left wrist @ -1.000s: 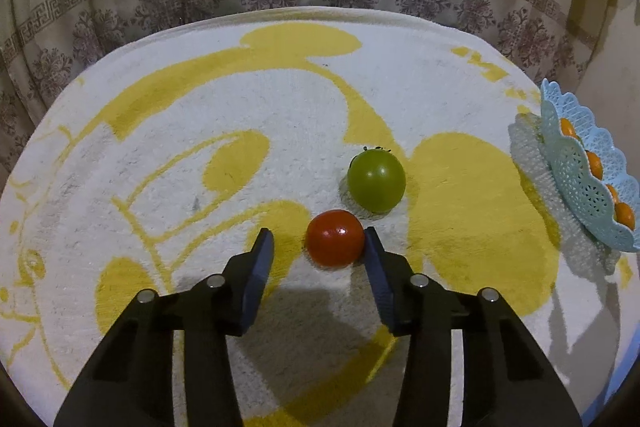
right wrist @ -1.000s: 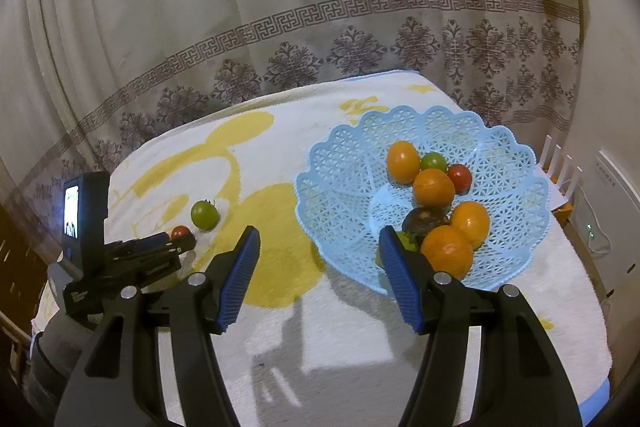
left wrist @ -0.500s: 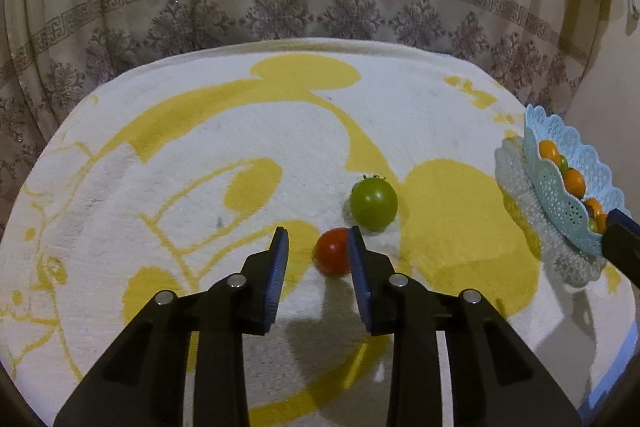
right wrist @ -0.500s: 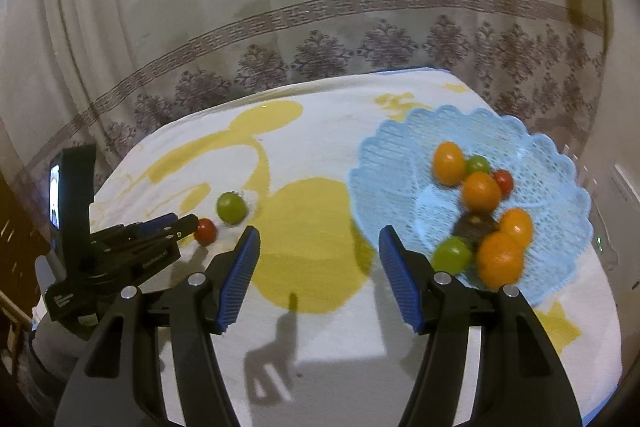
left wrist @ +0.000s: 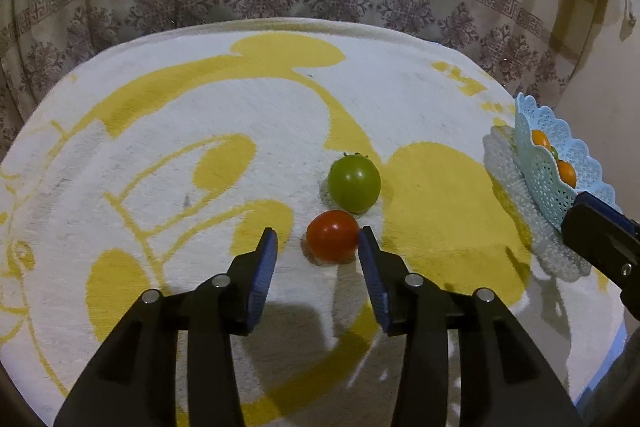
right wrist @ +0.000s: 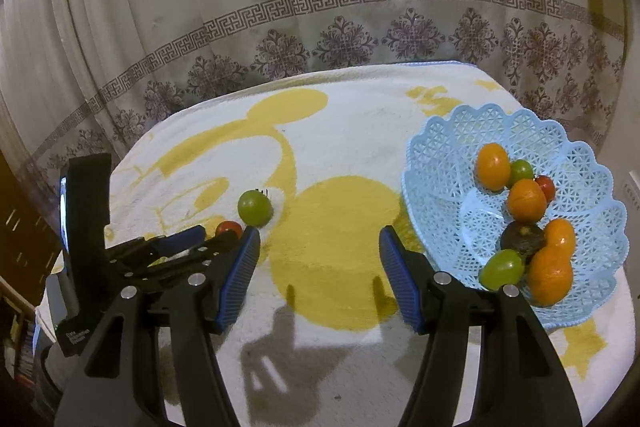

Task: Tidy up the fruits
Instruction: 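Return the left tool to the towel and grasp the red cherry tomato, then grasp the last green tomato with the right tool while the left tool holds the red tomato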

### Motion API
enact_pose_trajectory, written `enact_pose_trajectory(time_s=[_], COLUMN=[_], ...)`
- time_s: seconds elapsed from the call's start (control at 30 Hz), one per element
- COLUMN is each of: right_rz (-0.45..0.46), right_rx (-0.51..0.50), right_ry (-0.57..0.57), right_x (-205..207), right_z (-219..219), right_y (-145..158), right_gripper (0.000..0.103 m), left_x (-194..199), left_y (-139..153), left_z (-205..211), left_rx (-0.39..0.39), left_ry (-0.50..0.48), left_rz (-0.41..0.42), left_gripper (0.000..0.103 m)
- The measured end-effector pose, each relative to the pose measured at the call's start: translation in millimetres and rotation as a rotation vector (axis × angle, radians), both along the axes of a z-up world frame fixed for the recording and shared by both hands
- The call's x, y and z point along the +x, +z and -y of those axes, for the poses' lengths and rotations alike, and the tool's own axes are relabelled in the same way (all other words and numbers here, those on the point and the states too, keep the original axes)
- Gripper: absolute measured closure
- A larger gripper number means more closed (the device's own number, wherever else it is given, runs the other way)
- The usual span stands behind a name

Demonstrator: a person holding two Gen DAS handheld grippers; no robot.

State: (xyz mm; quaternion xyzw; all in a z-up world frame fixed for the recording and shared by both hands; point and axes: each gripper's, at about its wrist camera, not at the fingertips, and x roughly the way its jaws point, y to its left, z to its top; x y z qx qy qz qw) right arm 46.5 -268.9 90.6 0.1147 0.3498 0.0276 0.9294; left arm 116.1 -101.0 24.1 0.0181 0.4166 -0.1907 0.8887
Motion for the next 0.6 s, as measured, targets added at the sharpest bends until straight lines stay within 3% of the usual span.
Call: enact_pose_trajectory(time_s=[0.23, 0.33, 0.43, 0.6], right_rz=[-0.01, -0.021, -0.029, -0.044], right_rx=[0.005, 0.012, 0.008, 0.009], right_ry=[-0.001, 0.005, 0.015, 0.045], right_x=[5.8, 10.9, 16.2, 27.4], right_z=[-0.3, -2.1, -6.4, -14.4], right_y=[-2.8, -4.7, -5.8, -7.1], right_gripper=[0.039, 0.039, 0.039, 0.039], left_x=[6.3, 6.7, 4.8, 0.4], left_y=[-6.6, -6.9, -5.4, 4.4], left_z=[6.9, 9.2, 8.3, -7.1], left_rx=[-0.006, -0.004, -0.032, -0.042], left_ry=[-0.018, -0.028, -0.051, 0.007], left_rz=[-0.026, -0.023, -0.027, 0.0], left_gripper=[0.057, 0.061, 0.077, 0.077])
